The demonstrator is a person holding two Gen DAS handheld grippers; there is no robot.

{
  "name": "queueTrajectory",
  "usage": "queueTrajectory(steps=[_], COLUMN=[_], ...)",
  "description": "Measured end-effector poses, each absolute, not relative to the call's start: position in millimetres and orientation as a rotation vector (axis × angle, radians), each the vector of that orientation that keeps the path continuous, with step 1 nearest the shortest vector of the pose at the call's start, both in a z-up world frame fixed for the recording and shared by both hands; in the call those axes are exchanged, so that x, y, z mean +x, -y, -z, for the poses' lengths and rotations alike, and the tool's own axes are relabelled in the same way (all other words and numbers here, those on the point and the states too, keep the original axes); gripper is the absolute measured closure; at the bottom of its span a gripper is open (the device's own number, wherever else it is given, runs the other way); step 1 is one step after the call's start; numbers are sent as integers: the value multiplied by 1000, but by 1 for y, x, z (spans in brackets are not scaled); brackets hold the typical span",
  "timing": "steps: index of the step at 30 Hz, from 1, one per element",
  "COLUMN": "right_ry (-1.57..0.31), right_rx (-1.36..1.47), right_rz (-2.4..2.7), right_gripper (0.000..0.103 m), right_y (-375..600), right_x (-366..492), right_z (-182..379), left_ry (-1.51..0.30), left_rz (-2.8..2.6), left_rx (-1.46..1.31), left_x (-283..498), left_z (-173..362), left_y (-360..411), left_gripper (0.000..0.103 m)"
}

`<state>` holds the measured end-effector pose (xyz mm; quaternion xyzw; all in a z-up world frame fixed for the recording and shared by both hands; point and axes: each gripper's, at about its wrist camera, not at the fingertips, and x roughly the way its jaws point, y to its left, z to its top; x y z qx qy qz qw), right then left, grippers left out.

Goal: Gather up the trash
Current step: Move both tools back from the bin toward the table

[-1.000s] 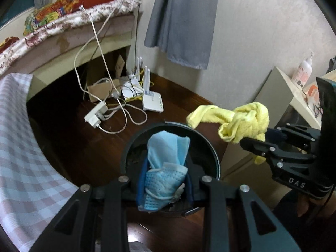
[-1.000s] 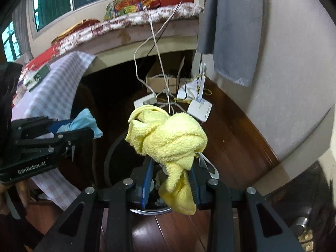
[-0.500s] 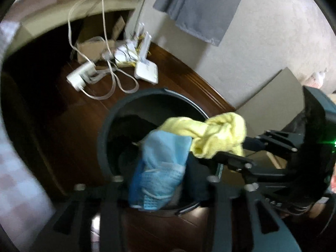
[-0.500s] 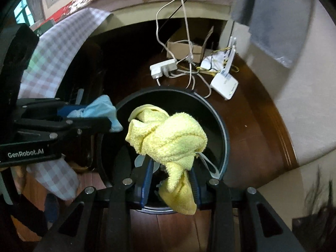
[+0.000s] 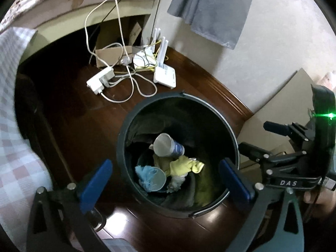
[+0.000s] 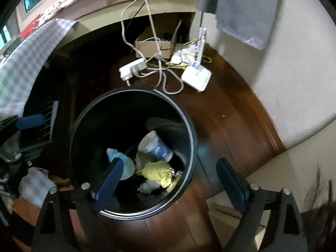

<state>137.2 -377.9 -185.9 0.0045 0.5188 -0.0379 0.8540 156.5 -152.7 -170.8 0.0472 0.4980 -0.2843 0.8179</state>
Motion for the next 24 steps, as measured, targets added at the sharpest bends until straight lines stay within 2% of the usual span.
queueTrajectory(steps=[6, 24], right_ry=[-1036, -850], right_rx=[30, 4], right_rz=[135, 76], right_gripper=[2, 1], right_y=[382, 315], right_x=[127, 105], right_z=[167, 62], left_ry=[-991, -802], left_rz=[554, 457], left_rx=[144, 96], left_x=[152, 132], left_z=[150, 64], left_y=[152, 93], left_gripper=[1, 1])
